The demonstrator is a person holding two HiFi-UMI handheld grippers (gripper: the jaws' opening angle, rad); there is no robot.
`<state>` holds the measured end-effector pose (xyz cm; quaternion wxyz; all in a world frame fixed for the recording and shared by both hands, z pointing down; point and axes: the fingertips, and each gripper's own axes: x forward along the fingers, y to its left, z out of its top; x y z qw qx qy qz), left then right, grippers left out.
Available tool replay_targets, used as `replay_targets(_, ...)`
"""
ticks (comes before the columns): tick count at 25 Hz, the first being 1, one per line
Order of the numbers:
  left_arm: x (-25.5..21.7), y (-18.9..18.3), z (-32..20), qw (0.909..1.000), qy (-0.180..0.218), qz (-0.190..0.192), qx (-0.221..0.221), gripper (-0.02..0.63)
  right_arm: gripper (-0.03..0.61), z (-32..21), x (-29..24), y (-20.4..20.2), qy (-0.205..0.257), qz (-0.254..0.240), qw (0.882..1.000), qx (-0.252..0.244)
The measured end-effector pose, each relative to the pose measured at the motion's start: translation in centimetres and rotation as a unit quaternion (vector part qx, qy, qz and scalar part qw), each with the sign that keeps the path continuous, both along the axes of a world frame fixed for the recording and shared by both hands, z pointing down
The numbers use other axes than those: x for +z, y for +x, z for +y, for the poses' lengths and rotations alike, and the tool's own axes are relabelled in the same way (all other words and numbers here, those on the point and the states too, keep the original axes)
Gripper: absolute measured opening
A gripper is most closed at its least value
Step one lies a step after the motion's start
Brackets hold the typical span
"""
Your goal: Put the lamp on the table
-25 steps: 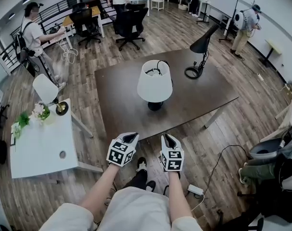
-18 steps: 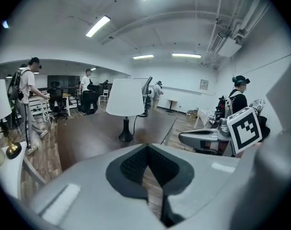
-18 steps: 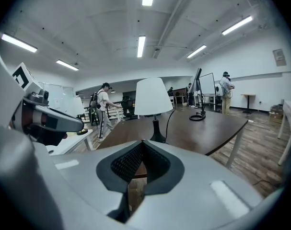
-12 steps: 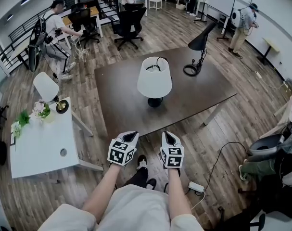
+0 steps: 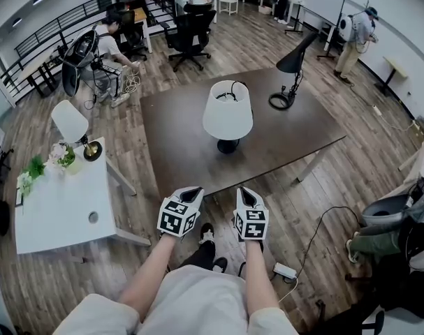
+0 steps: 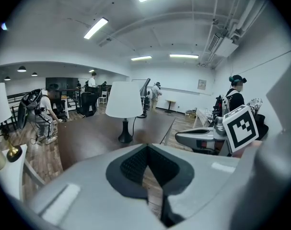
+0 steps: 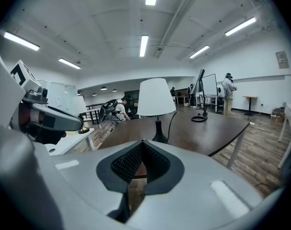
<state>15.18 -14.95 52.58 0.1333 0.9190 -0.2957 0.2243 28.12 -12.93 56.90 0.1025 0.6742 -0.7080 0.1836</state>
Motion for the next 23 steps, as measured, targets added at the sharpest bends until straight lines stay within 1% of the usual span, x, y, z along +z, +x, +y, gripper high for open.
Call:
replay_targets(11,-0.21,-0.09,0.08,1.0000,0.000,-0.001,0.001,0.000,0.023,-0.28,-0.35,-0.19,-0.002,0.007,1.000,-0.006)
replay_targets(23,0.27,0.39,-0.03,1.0000,-0.002,-0.005,-0.001,0.000,0.023,-0.18,0.00,0.54,-0.005,0.009,1.000,-0.007)
